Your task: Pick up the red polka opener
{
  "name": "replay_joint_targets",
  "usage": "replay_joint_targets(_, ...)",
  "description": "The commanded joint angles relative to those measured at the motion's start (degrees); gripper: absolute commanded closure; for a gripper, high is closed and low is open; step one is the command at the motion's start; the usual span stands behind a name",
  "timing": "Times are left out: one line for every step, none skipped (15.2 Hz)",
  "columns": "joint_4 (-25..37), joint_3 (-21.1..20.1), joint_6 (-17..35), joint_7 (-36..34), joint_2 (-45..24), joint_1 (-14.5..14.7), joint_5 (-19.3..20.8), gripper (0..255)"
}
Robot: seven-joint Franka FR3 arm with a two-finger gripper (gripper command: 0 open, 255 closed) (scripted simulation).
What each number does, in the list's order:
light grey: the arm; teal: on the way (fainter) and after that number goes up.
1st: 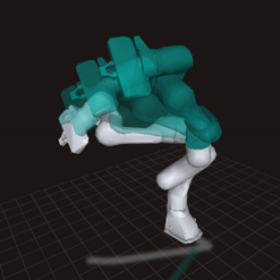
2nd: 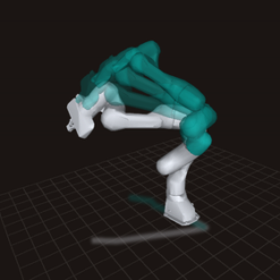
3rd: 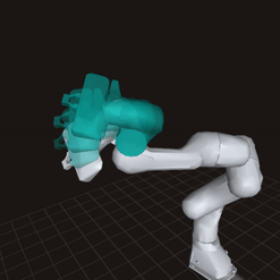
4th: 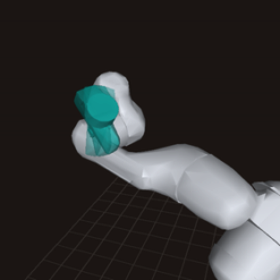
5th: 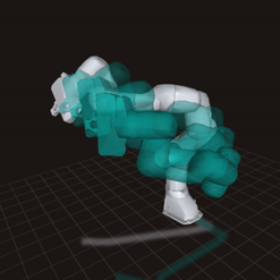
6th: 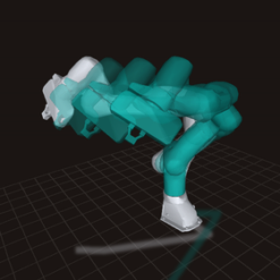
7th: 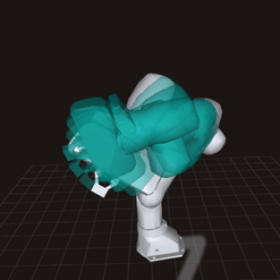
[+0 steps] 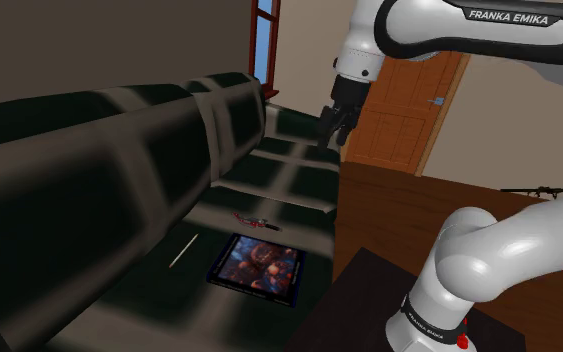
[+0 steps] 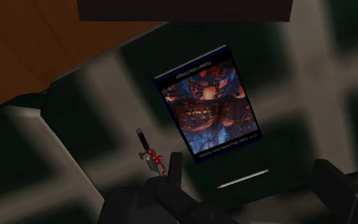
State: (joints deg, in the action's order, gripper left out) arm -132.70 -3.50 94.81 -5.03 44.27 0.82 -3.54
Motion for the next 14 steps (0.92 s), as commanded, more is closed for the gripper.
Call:
replay_joint_targets(0.00,0.00,0.00,0.00,0.00,0.00,0.00,0)
replay_joint_targets(-1.01,0.66,1.65,1.39,-0.83,0.02,0.39,0)
replay_joint_targets(-1.93,1.32,3.31,2.77,-1.75,0.05,0.78,0)
replay_joint_targets(-2.77,1.97,4.99,4.14,-2.76,0.06,1.15,0)
replay_joint_targets(-3.53,2.62,6.67,5.50,-3.86,0.08,1.51,0)
replay_joint_targets(-4.21,3.27,8.36,6.86,-5.05,0.08,1.86,0)
replay_joint_targets(-4.80,3.90,10.06,8.21,-6.32,0.09,2.18,0)
replay_joint_targets(-5.30,4.52,11.75,9.57,-7.68,0.08,2.48,0)
replay_joint_targets(-5.72,5.16,13.45,10.91,-9.12,0.10,2.77,0)
replay_joint_targets(-6.05,5.76,15.14,12.26,-10.65,0.09,3.02,0)
replay_joint_targets(-6.29,6.37,16.82,13.59,-12.25,0.12,3.25,0)
replay_joint_targets(-6.45,6.99,18.49,14.92,-13.92,0.16,3.46,0)
replay_joint_targets(-6.52,7.59,20.14,16.26,-15.67,0.20,3.63,0)
replay_joint_targets(-6.49,8.18,21.77,17.60,-17.48,0.25,3.76,0)
